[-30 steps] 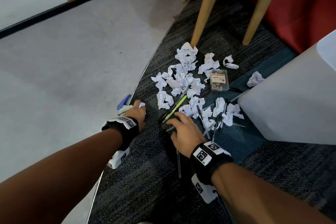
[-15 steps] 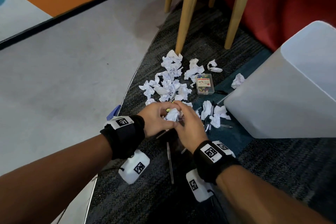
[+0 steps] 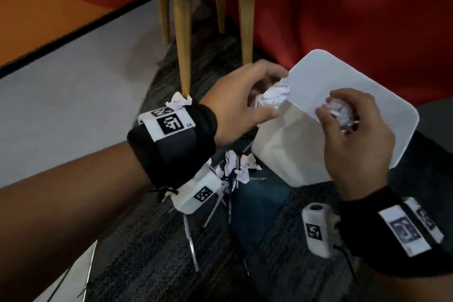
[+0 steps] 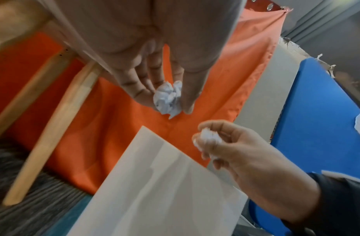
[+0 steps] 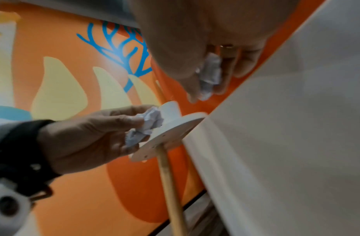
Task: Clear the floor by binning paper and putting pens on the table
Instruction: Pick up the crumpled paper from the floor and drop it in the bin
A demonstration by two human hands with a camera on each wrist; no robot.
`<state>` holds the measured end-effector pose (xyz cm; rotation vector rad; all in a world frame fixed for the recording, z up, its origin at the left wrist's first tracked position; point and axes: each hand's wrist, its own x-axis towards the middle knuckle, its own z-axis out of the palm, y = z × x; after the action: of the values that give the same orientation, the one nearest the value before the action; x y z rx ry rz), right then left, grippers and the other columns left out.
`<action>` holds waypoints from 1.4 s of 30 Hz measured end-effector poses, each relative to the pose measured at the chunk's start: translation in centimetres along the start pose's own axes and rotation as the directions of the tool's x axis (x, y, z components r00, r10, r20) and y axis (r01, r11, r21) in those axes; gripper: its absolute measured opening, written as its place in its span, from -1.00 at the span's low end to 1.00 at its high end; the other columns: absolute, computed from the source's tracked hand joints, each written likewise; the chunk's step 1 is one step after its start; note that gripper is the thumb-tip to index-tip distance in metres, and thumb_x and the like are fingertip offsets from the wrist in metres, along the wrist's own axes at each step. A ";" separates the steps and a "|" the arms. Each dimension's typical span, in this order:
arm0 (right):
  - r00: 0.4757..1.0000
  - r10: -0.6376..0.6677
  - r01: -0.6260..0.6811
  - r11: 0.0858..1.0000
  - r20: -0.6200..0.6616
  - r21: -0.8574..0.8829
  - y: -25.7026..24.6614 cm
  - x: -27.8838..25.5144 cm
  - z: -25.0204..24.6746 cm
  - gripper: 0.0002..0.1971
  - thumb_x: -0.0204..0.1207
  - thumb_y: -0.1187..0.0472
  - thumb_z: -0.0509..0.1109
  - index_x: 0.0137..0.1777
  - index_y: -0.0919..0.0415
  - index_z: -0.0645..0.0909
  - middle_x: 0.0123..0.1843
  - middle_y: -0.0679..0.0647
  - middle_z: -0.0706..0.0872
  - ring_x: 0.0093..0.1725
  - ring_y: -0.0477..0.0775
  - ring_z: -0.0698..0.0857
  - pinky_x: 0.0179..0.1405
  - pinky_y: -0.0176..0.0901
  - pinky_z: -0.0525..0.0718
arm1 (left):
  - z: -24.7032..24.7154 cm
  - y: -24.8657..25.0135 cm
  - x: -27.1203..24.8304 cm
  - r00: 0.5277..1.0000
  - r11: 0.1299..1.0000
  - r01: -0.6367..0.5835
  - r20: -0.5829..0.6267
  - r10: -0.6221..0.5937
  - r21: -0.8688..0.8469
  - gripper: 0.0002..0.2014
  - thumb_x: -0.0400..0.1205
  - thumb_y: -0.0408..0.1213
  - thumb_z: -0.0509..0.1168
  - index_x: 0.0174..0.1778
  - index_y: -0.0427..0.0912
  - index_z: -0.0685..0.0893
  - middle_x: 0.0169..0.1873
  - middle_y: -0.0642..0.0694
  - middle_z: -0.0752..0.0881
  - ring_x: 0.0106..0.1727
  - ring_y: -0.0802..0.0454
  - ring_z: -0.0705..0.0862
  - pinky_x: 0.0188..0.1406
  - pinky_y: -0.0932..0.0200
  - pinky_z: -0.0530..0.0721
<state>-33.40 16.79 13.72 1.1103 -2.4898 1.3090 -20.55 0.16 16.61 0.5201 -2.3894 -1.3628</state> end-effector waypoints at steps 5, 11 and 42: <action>0.985 0.140 -0.118 0.973 0.098 -0.197 2.6 0.9 -0.7 -0.63 0.60 0.17 0.38 0.41 0.08 0.58 0.27 0.10 0.69 0.10 0.01 0.64 0.18 -0.07 0.57 | 2.1 1.4 2.2 0.998 0.999 -0.046 -0.051 0.047 0.004 -0.72 0.49 -0.33 0.49 0.08 -0.03 0.65 -0.04 0.16 0.68 -0.18 0.41 0.59 -0.15 0.51 0.50; 0.966 0.220 -0.189 0.958 0.132 -0.216 2.9 1.3 -0.4 -0.48 0.59 -0.04 0.38 0.53 0.03 0.47 0.51 0.00 0.55 0.49 0.12 0.50 0.41 0.01 0.44 | 3.9 2.0 3.9 0.996 0.995 -0.071 -0.048 0.075 0.076 -0.73 0.53 -0.38 0.43 0.12 -0.04 0.68 -0.12 0.23 0.64 -0.15 0.49 0.54 -0.16 0.60 0.43; 0.940 -0.335 0.317 0.929 0.068 0.192 -0.1 -4.1 2.1 -0.80 0.37 0.53 0.36 -0.16 0.26 0.73 -0.16 0.05 0.74 -0.12 0.02 0.63 -0.02 -0.12 0.55 | 3.5 -4.9 -0.3 0.991 0.847 0.001 0.114 -0.073 0.532 -0.76 0.48 -0.26 0.32 -0.37 -0.01 0.36 -0.45 0.10 0.43 -0.39 0.19 0.41 -0.34 0.15 0.33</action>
<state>-29.90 17.39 10.79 1.5868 -2.1532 1.4247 -21.22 0.60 10.68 0.6329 -2.8847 -0.7399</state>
